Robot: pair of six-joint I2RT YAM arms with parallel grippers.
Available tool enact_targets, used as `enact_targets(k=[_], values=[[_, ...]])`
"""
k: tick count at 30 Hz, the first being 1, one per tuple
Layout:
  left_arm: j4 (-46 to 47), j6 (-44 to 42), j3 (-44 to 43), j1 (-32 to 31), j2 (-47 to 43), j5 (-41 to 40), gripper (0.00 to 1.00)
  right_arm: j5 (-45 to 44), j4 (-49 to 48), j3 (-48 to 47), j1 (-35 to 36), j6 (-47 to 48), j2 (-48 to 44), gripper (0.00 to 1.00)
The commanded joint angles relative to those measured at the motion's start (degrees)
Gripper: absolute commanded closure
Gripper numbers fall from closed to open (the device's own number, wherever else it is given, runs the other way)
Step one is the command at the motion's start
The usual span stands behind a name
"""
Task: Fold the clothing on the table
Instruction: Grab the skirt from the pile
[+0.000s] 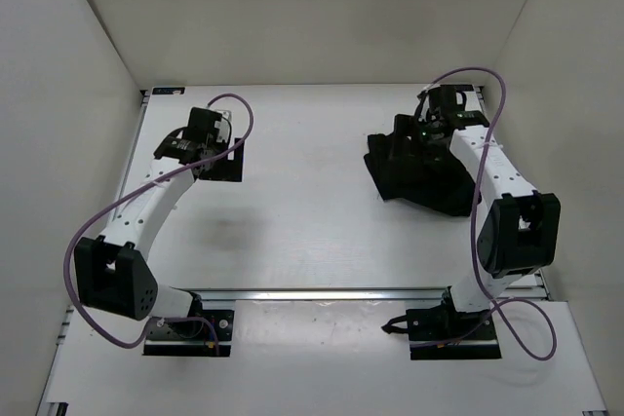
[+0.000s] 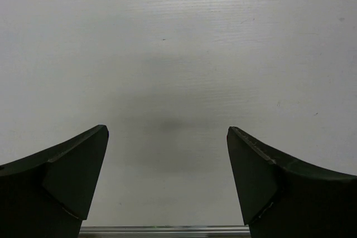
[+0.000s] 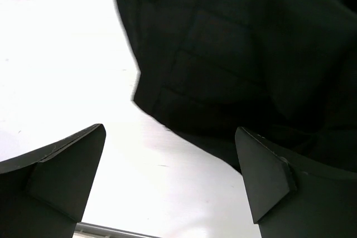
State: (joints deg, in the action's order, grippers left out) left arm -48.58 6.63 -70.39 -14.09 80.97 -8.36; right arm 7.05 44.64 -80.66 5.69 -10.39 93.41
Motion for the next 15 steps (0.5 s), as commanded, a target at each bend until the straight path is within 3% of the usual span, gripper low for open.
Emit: enact_targets(k=[1,6,15], values=[[1.6,0.2,2.1,0.4,-4.4,-1.0,0.01,0.9,-5.6,0.4,3.4,-1.5,-1.7,0.01],[2.4,1.1,4.2,0.8,-5.7,3.3,0.01,-6.8,-5.1,0.0,7.7,-4.0,3.4,0.00],[-0.6,2.8,5.3,0.9,-10.4,8.0,0.01,-19.8,-3.0,-1.6,12.1,-3.8,12.9,0.09]])
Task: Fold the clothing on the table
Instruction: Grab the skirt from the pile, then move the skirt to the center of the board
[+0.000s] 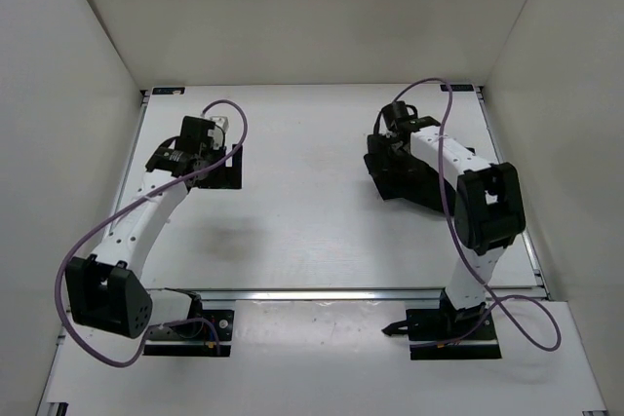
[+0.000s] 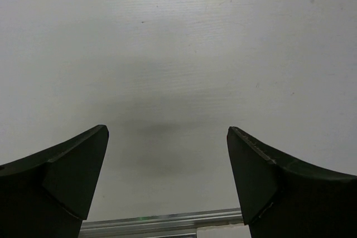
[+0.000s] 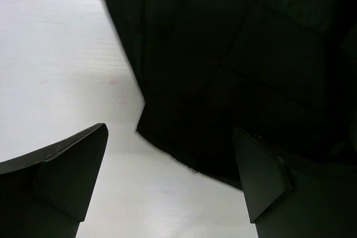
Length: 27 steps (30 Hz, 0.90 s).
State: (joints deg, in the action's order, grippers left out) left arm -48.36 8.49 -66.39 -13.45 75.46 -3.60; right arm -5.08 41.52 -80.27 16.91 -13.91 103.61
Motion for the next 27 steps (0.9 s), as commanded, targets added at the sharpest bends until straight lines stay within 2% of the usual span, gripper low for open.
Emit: enact_targets(k=[1,4,7,9,10,16,18,20,22,24,26,27], values=[[-0.9,0.6,2.1,0.4,-5.8,3.5,0.01,-8.7,1.5,-2.7,0.7,-0.1,3.8,0.10],[-1.5,0.9,3.6,0.4,-6.9,2.2,0.01,-12.8,3.8,-5.9,1.4,0.6,8.7,0.19],[-0.9,1.3,5.0,1.2,-7.7,2.7,0.01,-12.4,3.0,-6.8,1.3,2.9,10.0,0.50],[-0.5,1.8,5.5,1.7,-7.9,3.0,0.02,-12.1,2.9,-7.4,0.9,3.7,10.3,0.91],[-0.6,2.0,5.4,1.8,-7.4,2.9,0.01,-11.9,3.1,-8.5,0.3,2.5,10.9,1.00],[1.0,1.8,3.6,2.1,-7.4,3.2,0.02,-8.5,5.1,-16.0,-0.1,2.8,7.8,1.00],[1.9,1.6,3.1,1.8,-7.1,3.4,0.01,-4.3,6.0,-20.8,0.8,3.0,7.7,1.00],[2.7,1.4,2.5,1.7,-5.6,5.0,0.01,4.5,7.6,-29.3,2.5,2.6,9.2,1.00],[3.4,1.4,1.5,1.6,-4.5,7.1,0.01,9.3,9.6,-37.3,3.9,2.7,11.3,1.00],[4.0,2.2,0.7,1.4,-3.7,8.2,0.01,13.8,13.3,-55.2,6.2,2.8,15.8,1.00],[4.8,3.0,0.3,1.8,-3.4,10.0,0.02,18.9,13.6,-67.2,8.2,2.8,17.4,1.00],[4.9,3.3,0.2,1.9,-3.4,10.4,0.01,20.4,12.2,-69.5,8.6,1.3,15.8,1.00]])
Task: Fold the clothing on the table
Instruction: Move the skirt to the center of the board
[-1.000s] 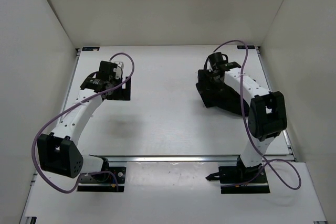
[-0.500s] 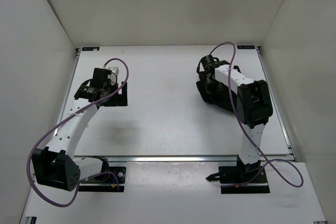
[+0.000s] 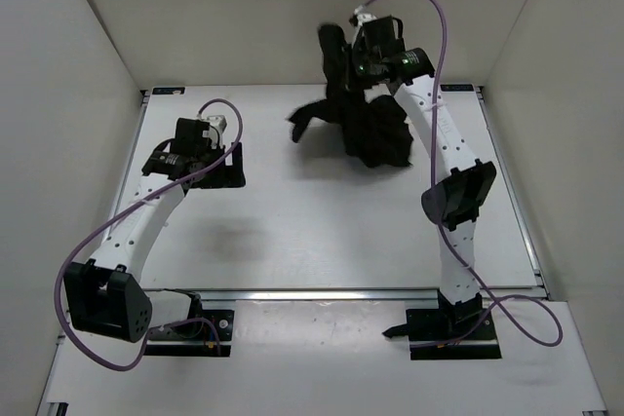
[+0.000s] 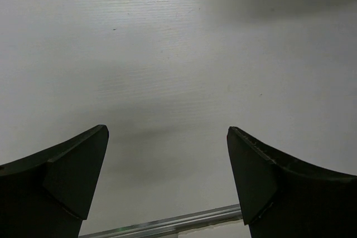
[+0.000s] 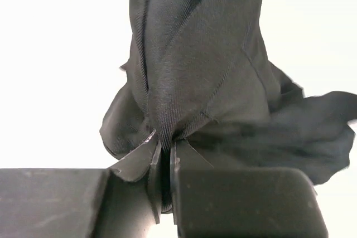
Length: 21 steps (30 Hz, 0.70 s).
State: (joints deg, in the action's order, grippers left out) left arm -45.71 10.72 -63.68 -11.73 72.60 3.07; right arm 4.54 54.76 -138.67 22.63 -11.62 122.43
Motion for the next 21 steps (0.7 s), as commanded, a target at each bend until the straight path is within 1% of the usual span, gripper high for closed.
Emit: enact_targets(k=[1,2,3,4,5,6,7,8,9,10,11,13,16,19,21], values=[[1.8,0.4,-3.0,0.2,-0.9,4.2,0.01,12.7,-4.9,-9.4,2.8,-1.5,-6.4,1.00],[1.9,0.6,-3.3,0.0,-1.0,3.8,0.01,14.6,-9.2,-6.9,2.4,-1.8,-8.3,1.00],[1.9,0.7,-3.1,-0.1,-1.4,2.9,0.01,14.2,-13.8,-0.3,2.4,-1.7,-13.3,1.00],[1.8,0.8,-3.3,-0.3,-1.8,2.6,0.02,12.5,-15.6,9.0,2.1,-1.1,-18.1,1.00],[2.2,0.8,-3.2,-0.1,-1.8,3.1,0.02,11.4,-19.7,13.1,1.5,-0.9,-20.8,1.00],[2.1,1.0,-3.3,0.1,-2.4,2.6,0.02,10.2,-21.6,21.5,0.6,-1.0,-24.9,1.00],[2.3,1.0,-3.3,0.4,-1.9,2.9,0.01,11.5,-21.6,27.6,-0.5,-1.9,-27.1,1.00],[2.2,0.9,-3.9,0.2,-2.0,3.1,0.01,13.1,-21.2,32.7,-2.1,-2.3,-28.2,0.96],[2.0,0.8,-4.2,0.0,-2.0,3.0,0.01,14.0,-21.1,34.9,-3.1,-2.3,-28.6,0.84],[2.0,0.9,-4.3,0.0,-1.5,3.1,0.01,15.4,-21.2,40.2,-3.6,-1.6,-29.0,0.63],[2.1,0.9,-4.3,0.4,-1.3,3.0,0.02,15.9,-20.6,43.6,-3.4,-0.3,-29.0,0.20],[1.9,1.2,-4.7,0.7,-1.8,3.3,0.01,14.3,-18.7,48.4,-2.4,0.5,-28.2,0.00],[1.8,1.4,-3.3,0.7,-2.5,1.8,0.01,13.1,-19.9,55.6,-1.9,1.2,-29.7,0.01],[1.9,1.8,-2.9,1.3,-2.2,1.9,0.02,15.3,-24.0,60.5,-5.0,0.3,-32.4,0.01],[2.7,2.5,-2.6,0.8,-1.8,2.1,0.01,18.6,-26.4,62.6,-9.0,-0.6,-33.8,0.01]])
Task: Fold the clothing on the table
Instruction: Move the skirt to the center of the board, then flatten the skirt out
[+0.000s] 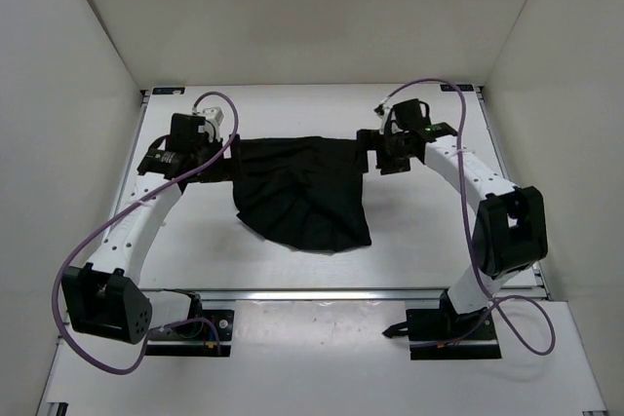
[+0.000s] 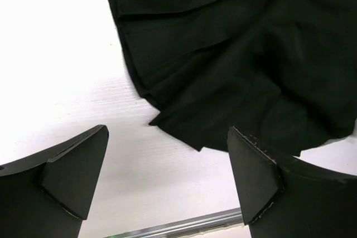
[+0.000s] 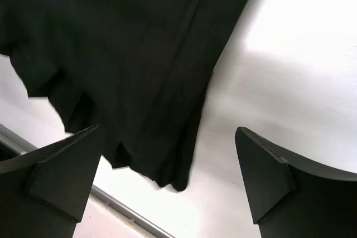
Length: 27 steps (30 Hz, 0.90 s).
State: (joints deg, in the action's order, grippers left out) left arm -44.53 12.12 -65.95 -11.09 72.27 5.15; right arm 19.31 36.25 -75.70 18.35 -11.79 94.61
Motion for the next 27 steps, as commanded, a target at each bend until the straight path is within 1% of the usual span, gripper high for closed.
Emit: enact_targets(k=[1,2,4,7,10,13,15,18,20,21,23,25,27], values=[[2.2,1.6,-0.7,-0.3,-1.2,0.4,0.01,4.3,-8.8,0.0,-5.6,-0.5,-6.4,0.01],[2.1,1.6,-0.9,-0.6,-1.1,0.4,0.01,4.9,-8.8,0.5,-7.2,-0.3,-6.3,0.01],[4.9,2.2,-0.1,-1.7,-0.6,1.0,0.01,5.4,-8.7,0.6,-8.4,0.9,-6.1,0.01],[7.5,4.0,1.3,-2.6,0.8,2.1,0.01,5.3,-8.1,2.1,-9.0,3.3,-4.4,0.01],[9.2,5.3,1.7,-3.7,2.8,3.0,0.01,6.4,-9.3,5.0,-7.6,2.8,-2.9,0.01],[9.8,5.4,1.7,-4.6,5.7,3.2,0.02,8.9,-13.5,7.8,-5.6,2.0,-1.2,0.01],[10.0,5.6,0.7,-5.0,6.6,4.3,0.02,9.4,-16.2,7.9,-5.6,1.5,0.9,0.01],[9.9,5.6,0.3,-5.7,7.8,4.5,0.01,9.4,-17.7,5.4,-5.6,1.9,5.3,0.01],[9.5,5.3,-0.5,-6.1,8.2,4.3,0.01,9.8,-19.4,4.0,-6.0,2.5,9.3,0.02],[8.9,5.5,-0.7,-6.2,8.2,4.3,0.02,9.9,-20.2,3.0,-6.4,3.0,9.8,0.03],[7.5,5.1,-1.4,-5.7,7.9,4.3,0.01,9.6,-20.8,-0.4,-6.8,2.7,13.8,0.04],[6.1,4.2,-2.0,-5.7,7.4,4.4,0.01,10.7,-20.5,-3.2,-7.8,2.2,16.3,0.07],[4.7,3.5,-2.8,-5.1,7.4,3.4,0.01,12.1,-22.9,-4.7,-8.5,1.1,18.0,0.09]])
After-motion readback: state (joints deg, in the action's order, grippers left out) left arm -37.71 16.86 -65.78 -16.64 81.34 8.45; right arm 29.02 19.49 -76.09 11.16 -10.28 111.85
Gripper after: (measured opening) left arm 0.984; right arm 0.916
